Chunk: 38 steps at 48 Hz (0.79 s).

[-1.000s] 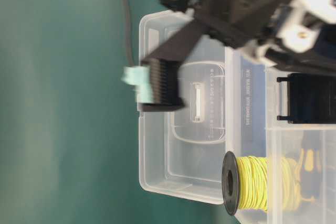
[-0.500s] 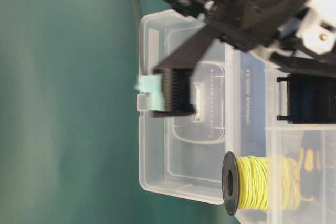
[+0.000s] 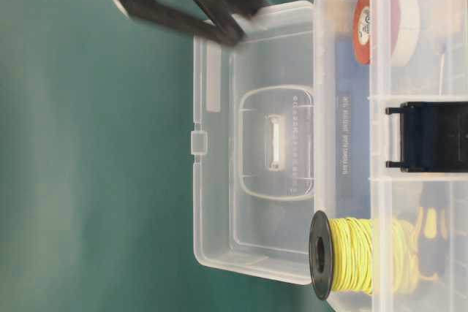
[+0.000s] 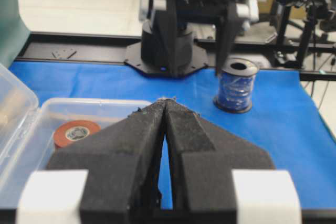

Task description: Pick the nipper from the toolbox among several items.

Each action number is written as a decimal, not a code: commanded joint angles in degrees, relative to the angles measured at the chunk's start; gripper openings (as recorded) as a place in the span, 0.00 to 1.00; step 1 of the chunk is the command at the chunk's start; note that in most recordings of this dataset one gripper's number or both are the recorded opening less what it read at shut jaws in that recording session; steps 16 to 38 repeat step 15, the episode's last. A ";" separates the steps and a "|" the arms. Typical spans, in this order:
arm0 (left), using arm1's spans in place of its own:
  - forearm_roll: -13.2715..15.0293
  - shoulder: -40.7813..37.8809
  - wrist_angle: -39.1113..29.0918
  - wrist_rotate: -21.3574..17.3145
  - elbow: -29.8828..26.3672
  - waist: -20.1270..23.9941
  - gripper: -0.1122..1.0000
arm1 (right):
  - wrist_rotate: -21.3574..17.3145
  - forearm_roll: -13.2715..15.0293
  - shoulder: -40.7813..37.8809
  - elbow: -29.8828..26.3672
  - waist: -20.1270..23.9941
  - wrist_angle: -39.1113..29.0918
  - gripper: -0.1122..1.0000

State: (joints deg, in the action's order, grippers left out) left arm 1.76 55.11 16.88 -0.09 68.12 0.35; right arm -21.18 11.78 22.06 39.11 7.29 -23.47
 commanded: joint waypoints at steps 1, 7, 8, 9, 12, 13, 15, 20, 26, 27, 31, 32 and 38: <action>0.09 -0.18 0.26 0.09 -0.62 0.09 0.10 | -0.18 0.53 7.65 3.78 -0.70 0.97 0.78; 0.09 -0.09 0.26 0.00 -0.62 0.09 0.10 | -0.35 0.62 16.35 10.37 -1.05 3.43 0.78; 0.00 -0.09 0.26 0.00 -0.62 0.09 0.10 | -0.44 0.62 17.75 11.51 -1.23 4.04 0.78; 0.09 -0.18 0.26 0.00 -0.62 0.09 0.10 | -0.44 0.62 19.07 12.74 -1.49 4.66 0.78; 0.00 -0.18 0.26 0.00 -0.62 0.09 0.10 | -0.53 0.62 23.82 16.96 -2.29 7.03 0.78; 0.09 -0.18 0.26 0.00 -0.62 0.09 0.10 | -0.53 0.62 24.96 18.19 -2.55 7.73 0.78; 0.09 -0.18 0.26 0.09 -0.62 0.09 0.10 | -0.53 0.53 27.16 20.57 -3.08 9.14 0.78; 0.09 -0.18 0.26 0.09 -0.62 0.09 0.10 | -0.53 0.53 27.16 20.57 -3.08 9.14 0.78; 0.09 -0.18 0.26 0.09 -0.62 0.09 0.10 | -0.53 0.53 27.16 20.57 -3.08 9.14 0.78; 0.09 -0.18 0.26 0.09 -0.62 0.09 0.10 | -0.53 0.53 27.16 20.57 -3.08 9.14 0.78; 0.09 -0.18 0.26 0.09 -0.62 0.09 0.10 | -0.53 0.53 27.16 20.57 -3.08 9.14 0.78; 0.09 -0.18 0.26 0.09 -0.62 0.09 0.10 | -0.53 0.53 27.16 20.57 -3.08 9.14 0.78; 0.09 -0.18 0.26 0.09 -0.62 0.09 0.10 | -0.53 0.53 27.16 20.57 -3.08 9.14 0.78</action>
